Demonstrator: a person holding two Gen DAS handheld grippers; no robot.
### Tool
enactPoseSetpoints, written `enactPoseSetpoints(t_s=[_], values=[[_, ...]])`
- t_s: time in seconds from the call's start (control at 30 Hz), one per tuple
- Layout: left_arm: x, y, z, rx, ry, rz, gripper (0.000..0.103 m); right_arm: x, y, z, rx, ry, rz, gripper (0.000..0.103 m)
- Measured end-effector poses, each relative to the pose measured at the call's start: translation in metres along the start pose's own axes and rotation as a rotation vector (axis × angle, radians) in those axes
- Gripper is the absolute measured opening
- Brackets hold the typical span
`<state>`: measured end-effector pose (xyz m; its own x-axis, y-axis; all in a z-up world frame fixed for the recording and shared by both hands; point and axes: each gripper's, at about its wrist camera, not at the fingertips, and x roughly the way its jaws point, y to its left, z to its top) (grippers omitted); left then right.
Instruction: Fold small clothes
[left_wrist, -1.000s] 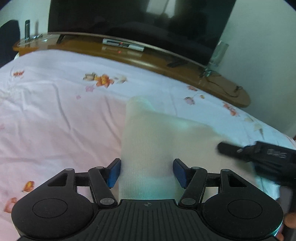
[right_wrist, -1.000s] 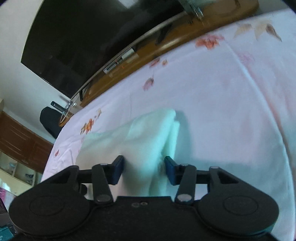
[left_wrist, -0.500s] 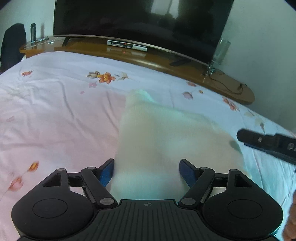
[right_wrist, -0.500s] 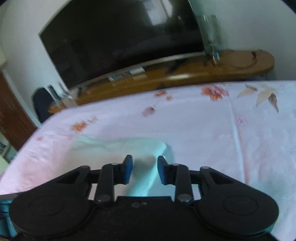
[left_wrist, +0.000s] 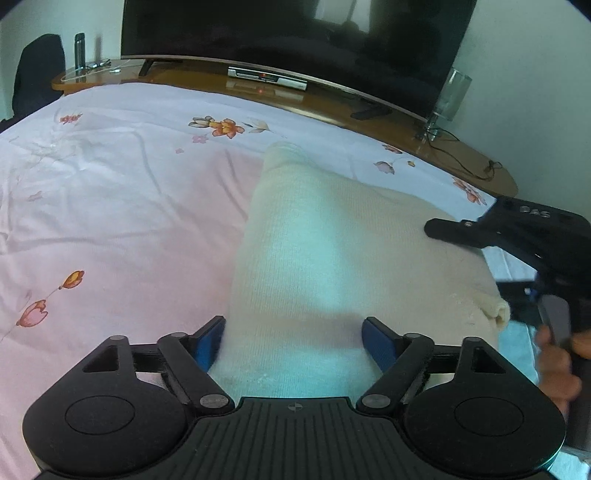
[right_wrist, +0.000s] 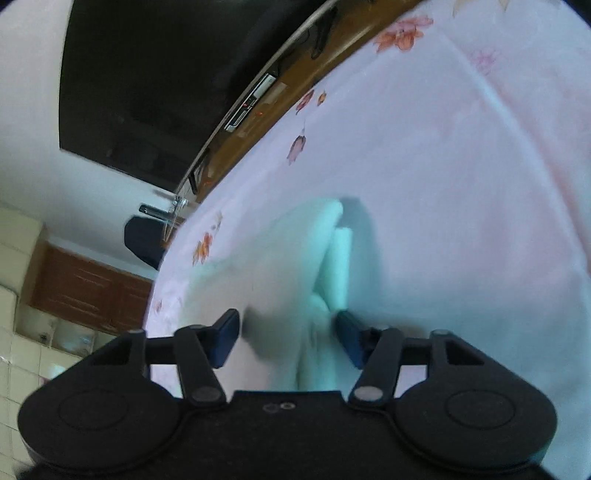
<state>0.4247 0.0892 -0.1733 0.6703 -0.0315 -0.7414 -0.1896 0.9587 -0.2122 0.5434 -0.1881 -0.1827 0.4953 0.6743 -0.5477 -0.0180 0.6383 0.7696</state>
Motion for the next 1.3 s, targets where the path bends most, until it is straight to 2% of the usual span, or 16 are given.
enactPoseSetpoints(t_s=[0.07,0.17,0.2,0.23,0.27,0.33,0.4,0.47,0.57,0.67,0.77,0.87,1.0,1.03,1.17,1.3], values=[[0.000,-0.001,0.001,-0.006,-0.006,0.009,0.081,0.003,0.009,0.002,-0.095,-0.050,-0.038,0.038],[0.000,-0.009,0.003,0.014,-0.039,0.027,0.081,-0.008,0.040,-0.008,-0.348,-0.142,-0.109,0.024],[0.003,-0.010,0.004,0.013,-0.036,0.021,0.081,-0.010,0.045,-0.012,-0.424,-0.168,-0.155,0.013],[0.007,-0.011,0.005,0.005,-0.027,0.019,0.083,-0.005,0.047,-0.013,-0.493,-0.179,-0.240,0.009],[0.011,-0.011,0.006,-0.006,-0.016,0.022,0.086,0.003,0.043,-0.016,-0.549,-0.170,-0.354,0.011],[0.012,-0.011,0.008,-0.027,-0.009,0.045,0.089,0.002,0.044,-0.018,-0.588,-0.186,-0.394,0.020],[0.005,-0.012,0.009,-0.025,-0.006,0.052,0.089,-0.016,0.051,-0.019,-0.568,-0.213,-0.384,0.022],[0.000,-0.014,0.005,0.005,-0.011,0.062,0.090,-0.036,0.063,-0.026,-0.574,-0.224,-0.301,0.023],[0.005,-0.008,-0.001,-0.031,0.006,0.053,0.092,-0.048,0.084,-0.059,-0.686,-0.183,-0.230,0.023],[0.006,-0.009,-0.002,-0.030,0.010,0.062,0.094,-0.027,0.081,-0.081,-0.790,-0.093,-0.358,0.020],[-0.006,-0.015,-0.005,-0.005,0.033,0.071,0.094,-0.033,0.078,-0.079,-0.720,-0.095,-0.385,0.029],[-0.028,-0.020,-0.014,0.061,0.017,0.073,0.094,-0.068,0.087,-0.086,-0.671,-0.164,-0.374,0.030],[-0.069,-0.018,-0.025,0.114,-0.006,0.044,0.094,-0.108,0.087,-0.110,-0.592,-0.194,-0.369,0.066],[-0.083,-0.015,-0.027,0.113,-0.013,0.035,0.094,-0.119,0.088,-0.122,-0.581,-0.195,-0.381,0.071],[-0.134,-0.006,-0.038,0.105,-0.026,0.012,0.094,-0.151,0.093,-0.162,-0.526,-0.184,-0.437,0.075],[-0.190,0.001,-0.053,0.123,-0.066,0.008,0.096,-0.188,0.104,-0.200,-0.493,-0.193,-0.438,0.084]])
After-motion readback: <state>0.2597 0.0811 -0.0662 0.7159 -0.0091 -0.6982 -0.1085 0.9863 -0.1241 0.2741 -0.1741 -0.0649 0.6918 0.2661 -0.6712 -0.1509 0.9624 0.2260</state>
